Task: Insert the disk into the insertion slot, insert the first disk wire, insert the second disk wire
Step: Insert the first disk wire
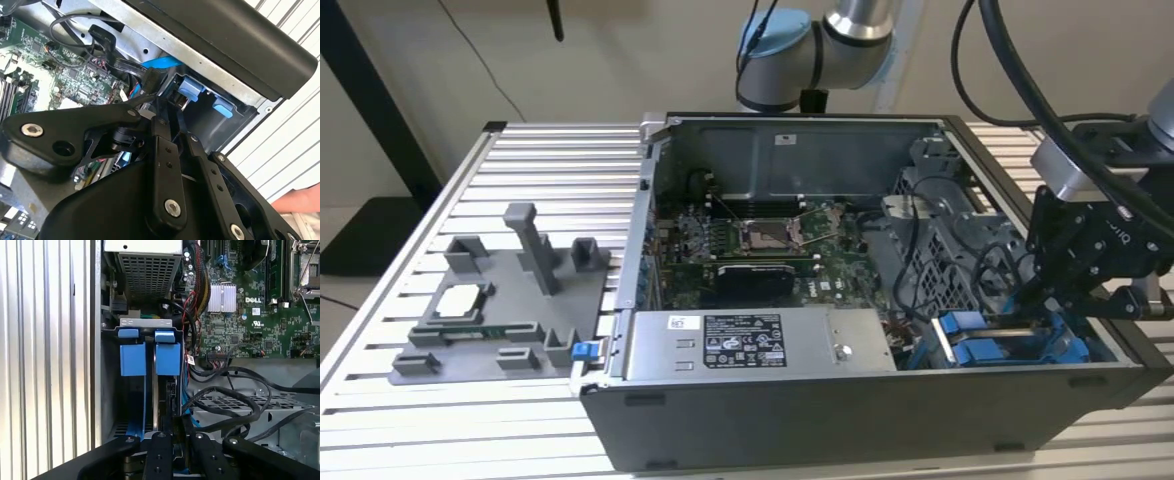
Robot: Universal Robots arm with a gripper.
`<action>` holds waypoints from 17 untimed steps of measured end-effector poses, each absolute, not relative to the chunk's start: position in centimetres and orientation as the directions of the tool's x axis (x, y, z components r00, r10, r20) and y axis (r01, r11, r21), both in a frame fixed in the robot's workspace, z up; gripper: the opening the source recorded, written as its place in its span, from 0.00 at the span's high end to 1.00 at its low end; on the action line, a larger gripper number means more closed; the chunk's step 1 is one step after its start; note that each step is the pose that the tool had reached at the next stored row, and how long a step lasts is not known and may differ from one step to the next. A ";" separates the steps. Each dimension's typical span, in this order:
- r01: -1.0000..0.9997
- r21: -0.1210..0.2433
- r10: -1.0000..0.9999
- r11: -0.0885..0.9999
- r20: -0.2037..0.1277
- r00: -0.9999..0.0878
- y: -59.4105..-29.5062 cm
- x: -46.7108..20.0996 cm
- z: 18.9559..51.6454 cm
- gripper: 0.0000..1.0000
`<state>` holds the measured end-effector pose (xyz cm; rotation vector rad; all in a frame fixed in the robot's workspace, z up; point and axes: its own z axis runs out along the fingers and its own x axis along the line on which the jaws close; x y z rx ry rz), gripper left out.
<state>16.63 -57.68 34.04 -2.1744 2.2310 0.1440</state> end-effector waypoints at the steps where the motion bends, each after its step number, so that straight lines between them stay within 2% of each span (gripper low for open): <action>1: -0.999 0.049 -0.996 0.024 -0.081 -0.028 -57.7 16.6 34.0 1.00; 17: -0.999 0.035 -0.996 0.036 -0.082 -0.038 -57.7 16.6 33.6 1.00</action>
